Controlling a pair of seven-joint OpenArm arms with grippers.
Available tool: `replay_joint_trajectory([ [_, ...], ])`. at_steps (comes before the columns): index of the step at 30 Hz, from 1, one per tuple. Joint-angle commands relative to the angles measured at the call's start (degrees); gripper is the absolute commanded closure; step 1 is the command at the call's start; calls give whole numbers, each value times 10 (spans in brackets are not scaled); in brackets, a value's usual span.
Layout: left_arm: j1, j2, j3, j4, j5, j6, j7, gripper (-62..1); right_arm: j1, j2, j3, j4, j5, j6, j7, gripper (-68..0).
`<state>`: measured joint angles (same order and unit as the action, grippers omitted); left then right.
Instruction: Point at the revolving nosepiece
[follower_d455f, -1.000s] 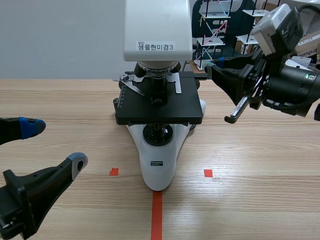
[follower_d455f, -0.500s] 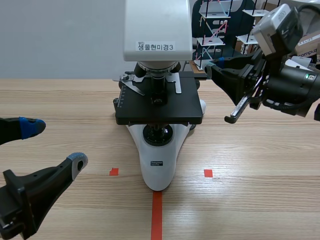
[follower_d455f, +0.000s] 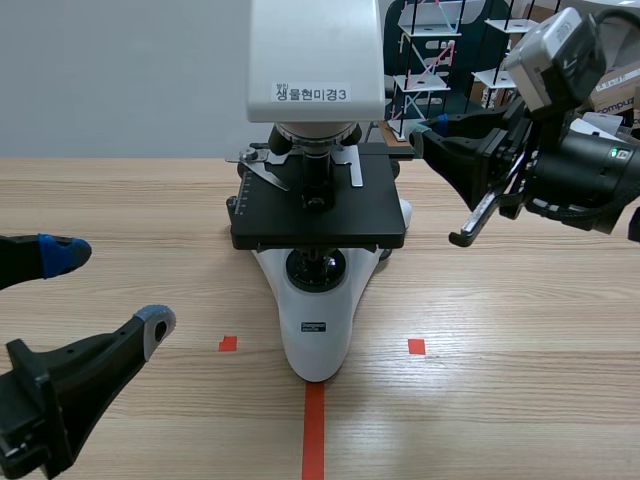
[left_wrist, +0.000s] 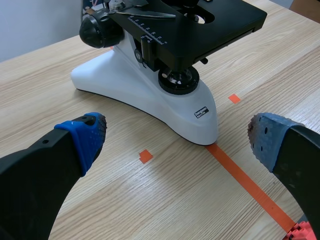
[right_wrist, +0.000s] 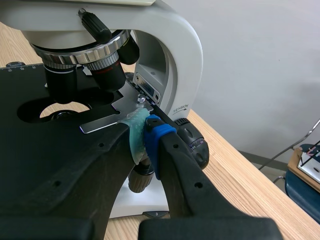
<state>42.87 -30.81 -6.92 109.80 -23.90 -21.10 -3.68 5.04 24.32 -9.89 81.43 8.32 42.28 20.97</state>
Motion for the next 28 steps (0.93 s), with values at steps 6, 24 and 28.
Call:
replay_joint_trajectory([
  [6, 1, 2, -2, 5, -5, 0, -8, -596, 10, 8, 1, 13, 7, 4, 8, 0],
  [24, 1, 2, -2, 5, -5, 0, -8, -596, 10, 8, 1, 13, 7, 4, 7, 0],
  [28, 1, 2, -2, 5, -5, 0, -8, -596, 10, 8, 1, 13, 7, 4, -3, 0],
])
